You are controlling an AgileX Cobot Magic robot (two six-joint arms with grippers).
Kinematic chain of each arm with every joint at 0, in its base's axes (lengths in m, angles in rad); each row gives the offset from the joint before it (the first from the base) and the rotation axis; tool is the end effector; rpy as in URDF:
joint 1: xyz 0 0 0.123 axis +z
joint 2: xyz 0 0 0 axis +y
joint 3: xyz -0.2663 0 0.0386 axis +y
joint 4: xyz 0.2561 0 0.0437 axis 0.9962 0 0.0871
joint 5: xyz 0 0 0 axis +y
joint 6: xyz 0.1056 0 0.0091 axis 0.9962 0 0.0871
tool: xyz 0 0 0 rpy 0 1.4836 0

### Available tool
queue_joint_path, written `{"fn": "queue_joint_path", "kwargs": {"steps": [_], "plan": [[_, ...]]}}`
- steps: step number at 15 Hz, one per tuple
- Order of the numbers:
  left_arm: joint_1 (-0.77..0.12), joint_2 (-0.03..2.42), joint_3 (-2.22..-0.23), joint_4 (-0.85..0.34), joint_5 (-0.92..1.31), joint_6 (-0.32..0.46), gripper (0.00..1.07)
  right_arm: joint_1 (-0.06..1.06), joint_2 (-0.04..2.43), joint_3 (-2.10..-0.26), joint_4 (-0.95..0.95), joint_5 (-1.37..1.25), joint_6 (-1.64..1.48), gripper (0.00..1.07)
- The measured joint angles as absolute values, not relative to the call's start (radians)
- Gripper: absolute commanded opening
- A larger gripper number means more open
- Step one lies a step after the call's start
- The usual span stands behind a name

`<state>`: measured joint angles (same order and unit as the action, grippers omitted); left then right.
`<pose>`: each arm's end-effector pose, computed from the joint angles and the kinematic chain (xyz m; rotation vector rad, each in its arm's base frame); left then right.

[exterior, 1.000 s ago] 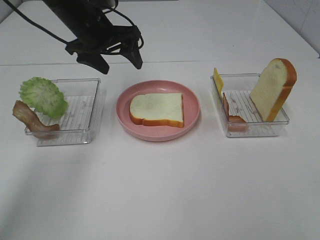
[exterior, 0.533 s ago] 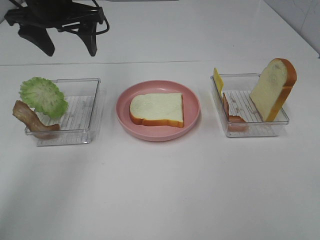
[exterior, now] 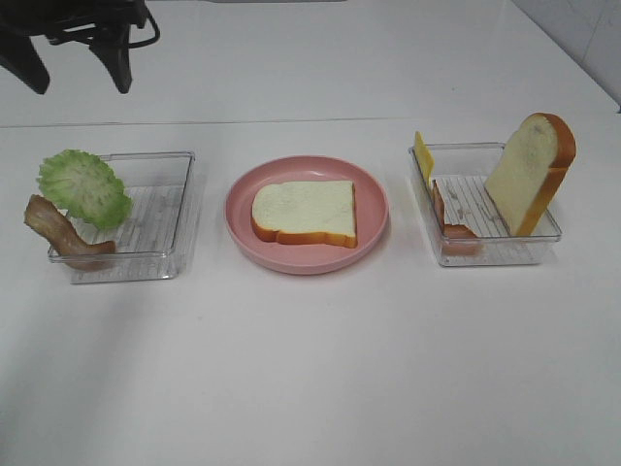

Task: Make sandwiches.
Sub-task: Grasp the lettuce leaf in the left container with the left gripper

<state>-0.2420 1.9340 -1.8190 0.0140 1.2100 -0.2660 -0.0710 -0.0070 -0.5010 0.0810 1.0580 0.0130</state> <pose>0.4126 -0.1004 0.2720 -0.0299 2.8140 -0.0999 0.0310 0.0053 0.2753 0.0813 2.0299 0.0602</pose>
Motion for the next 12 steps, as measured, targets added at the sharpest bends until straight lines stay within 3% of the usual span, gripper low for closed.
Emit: {"fn": "queue_joint_path", "kwargs": {"steps": [6, 12], "plan": [[-0.111, 1.786, -1.537, 0.025, 1.22, -0.265, 0.76, -0.071, -0.007, -0.501, 0.081, 1.058, 0.013, 0.76], [-0.103, 1.876, -1.453, 0.02, 1.122, -0.265, 0.76, -0.071, -0.007, -0.501, 0.081, 1.058, 0.013, 0.76]]}}
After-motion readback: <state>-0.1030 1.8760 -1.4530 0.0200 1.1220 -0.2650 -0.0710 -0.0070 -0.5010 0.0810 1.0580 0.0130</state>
